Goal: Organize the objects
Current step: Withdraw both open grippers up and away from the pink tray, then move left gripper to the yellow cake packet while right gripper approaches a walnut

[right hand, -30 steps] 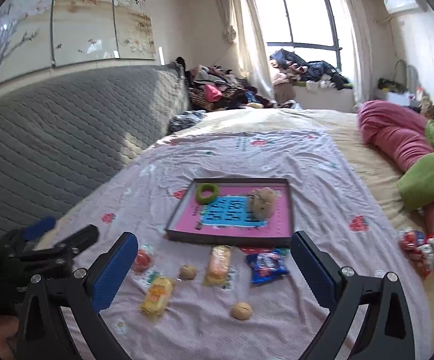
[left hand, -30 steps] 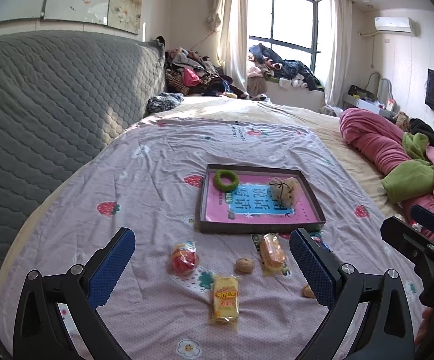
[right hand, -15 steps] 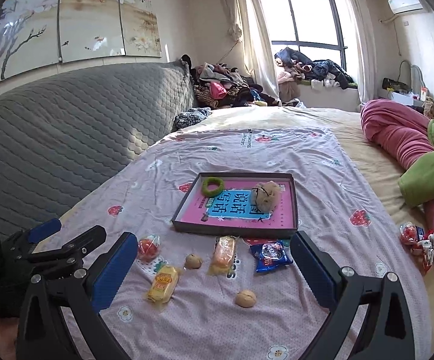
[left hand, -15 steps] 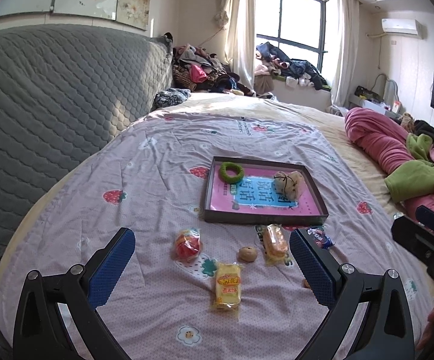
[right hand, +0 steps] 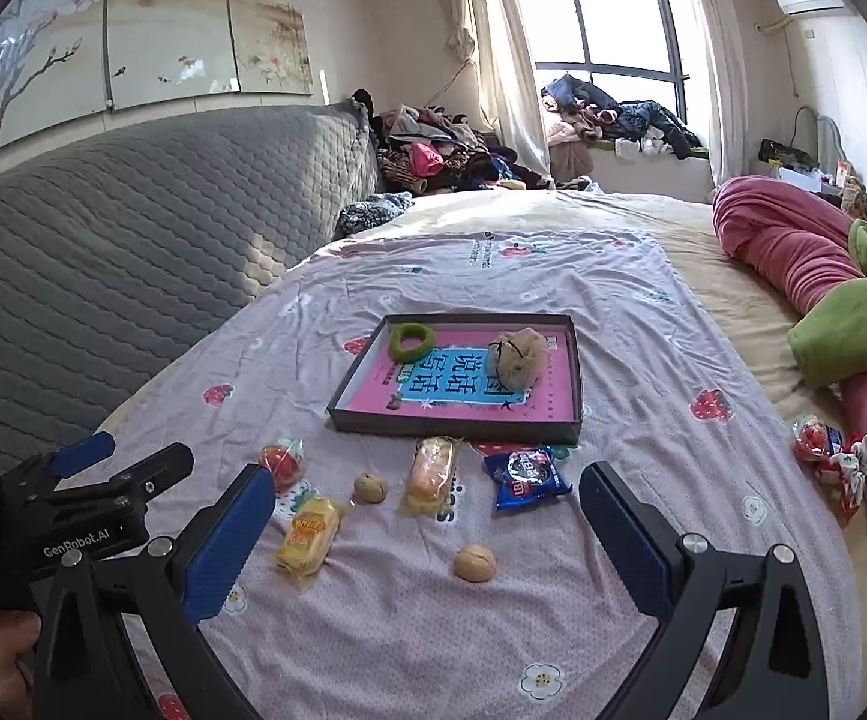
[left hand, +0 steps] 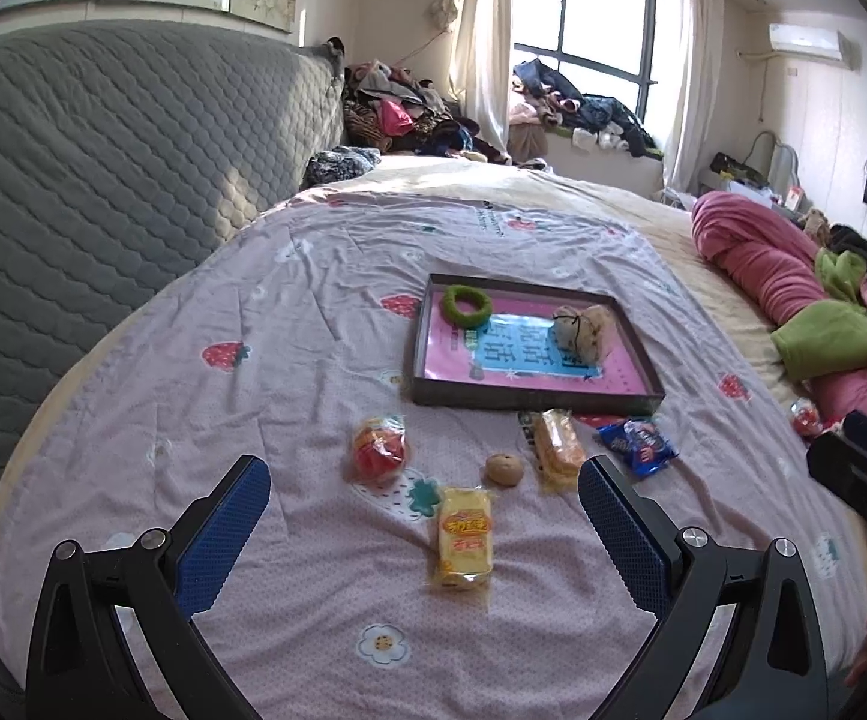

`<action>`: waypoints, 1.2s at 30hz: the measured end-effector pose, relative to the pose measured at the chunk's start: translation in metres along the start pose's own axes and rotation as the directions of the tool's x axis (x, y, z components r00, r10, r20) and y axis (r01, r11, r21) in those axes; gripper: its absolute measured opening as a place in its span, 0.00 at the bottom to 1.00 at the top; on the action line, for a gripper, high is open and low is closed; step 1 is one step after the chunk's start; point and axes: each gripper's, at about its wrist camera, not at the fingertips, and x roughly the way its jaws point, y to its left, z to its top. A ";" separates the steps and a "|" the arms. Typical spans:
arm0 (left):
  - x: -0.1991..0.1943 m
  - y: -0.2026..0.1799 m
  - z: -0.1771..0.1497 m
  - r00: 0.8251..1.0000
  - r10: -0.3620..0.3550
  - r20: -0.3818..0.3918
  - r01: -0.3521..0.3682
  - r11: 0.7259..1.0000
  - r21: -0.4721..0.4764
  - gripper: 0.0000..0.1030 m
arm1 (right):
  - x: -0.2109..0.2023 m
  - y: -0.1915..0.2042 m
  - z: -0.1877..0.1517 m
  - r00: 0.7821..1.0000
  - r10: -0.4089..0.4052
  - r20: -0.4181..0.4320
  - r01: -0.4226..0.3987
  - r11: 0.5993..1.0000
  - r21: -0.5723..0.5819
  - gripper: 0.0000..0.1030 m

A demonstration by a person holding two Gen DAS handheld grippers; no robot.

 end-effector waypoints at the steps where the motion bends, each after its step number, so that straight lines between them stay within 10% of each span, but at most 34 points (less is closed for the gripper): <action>1: 0.001 -0.001 0.000 1.000 -0.002 -0.003 0.002 1.000 0.004 1.00 | -0.001 0.001 0.000 1.000 0.001 0.002 -0.001 1.000 -0.004 0.99; 36: 0.036 -0.015 -0.054 0.997 0.015 -0.080 -0.007 0.995 0.102 1.00 | 0.028 -0.012 -0.041 0.997 -0.035 -0.068 0.034 0.999 -0.027 0.99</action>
